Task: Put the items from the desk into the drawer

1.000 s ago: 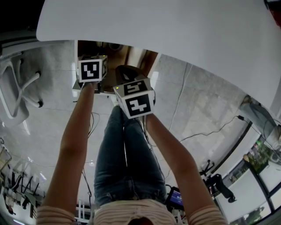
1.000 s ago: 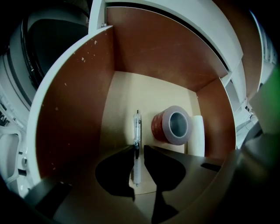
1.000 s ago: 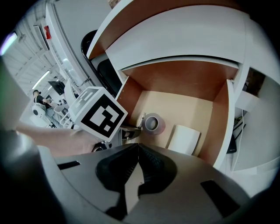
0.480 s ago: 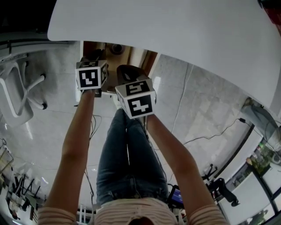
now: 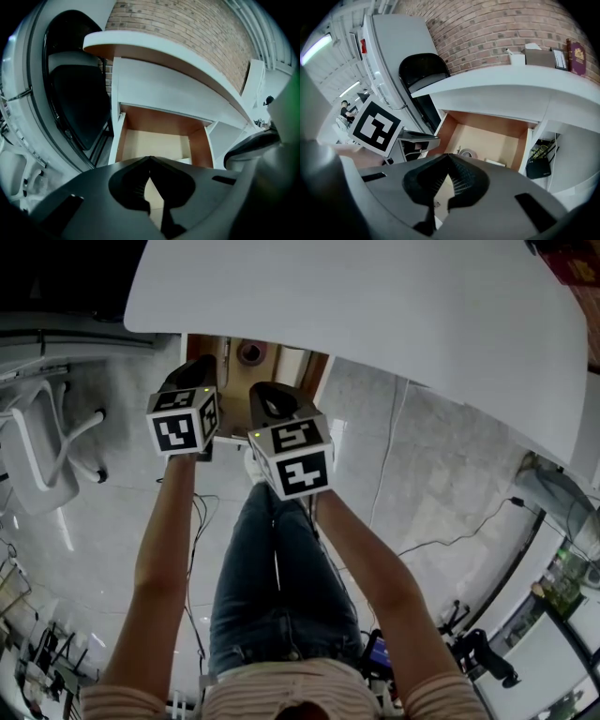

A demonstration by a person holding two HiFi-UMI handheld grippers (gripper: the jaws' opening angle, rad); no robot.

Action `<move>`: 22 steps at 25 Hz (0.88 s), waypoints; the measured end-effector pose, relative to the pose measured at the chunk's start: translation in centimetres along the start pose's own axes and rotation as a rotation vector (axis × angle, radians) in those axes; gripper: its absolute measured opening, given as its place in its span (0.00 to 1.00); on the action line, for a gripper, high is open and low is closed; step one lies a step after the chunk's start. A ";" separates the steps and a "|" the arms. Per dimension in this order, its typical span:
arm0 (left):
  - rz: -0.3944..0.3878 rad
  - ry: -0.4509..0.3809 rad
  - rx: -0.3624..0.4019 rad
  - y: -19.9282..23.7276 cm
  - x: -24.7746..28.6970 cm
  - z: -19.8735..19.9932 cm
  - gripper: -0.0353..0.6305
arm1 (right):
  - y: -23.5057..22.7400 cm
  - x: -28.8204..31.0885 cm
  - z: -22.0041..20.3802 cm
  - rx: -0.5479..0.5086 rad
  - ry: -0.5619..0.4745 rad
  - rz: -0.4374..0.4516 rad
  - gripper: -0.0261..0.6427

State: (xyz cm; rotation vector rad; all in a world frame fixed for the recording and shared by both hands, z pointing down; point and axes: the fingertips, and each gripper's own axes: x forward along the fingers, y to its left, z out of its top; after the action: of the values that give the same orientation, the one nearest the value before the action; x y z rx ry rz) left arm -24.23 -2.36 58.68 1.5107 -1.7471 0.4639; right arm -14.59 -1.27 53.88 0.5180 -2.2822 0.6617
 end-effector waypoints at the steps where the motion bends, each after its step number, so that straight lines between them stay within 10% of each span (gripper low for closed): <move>1: -0.004 -0.019 0.001 -0.2 -0.7 0.5 0.07 | 0.2 -0.4 0.4 -0.004 -0.013 0.003 0.06; 22: -0.091 -0.382 0.030 -5.4 -18.3 9.6 0.07 | 3.8 -12.5 9.2 -0.078 -0.314 0.017 0.06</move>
State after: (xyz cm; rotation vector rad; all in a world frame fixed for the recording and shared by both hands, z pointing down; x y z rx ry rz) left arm -21.98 2.00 37.87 1.7807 -1.9519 0.1609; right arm -12.78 -1.53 37.97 0.5998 -2.5964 0.5264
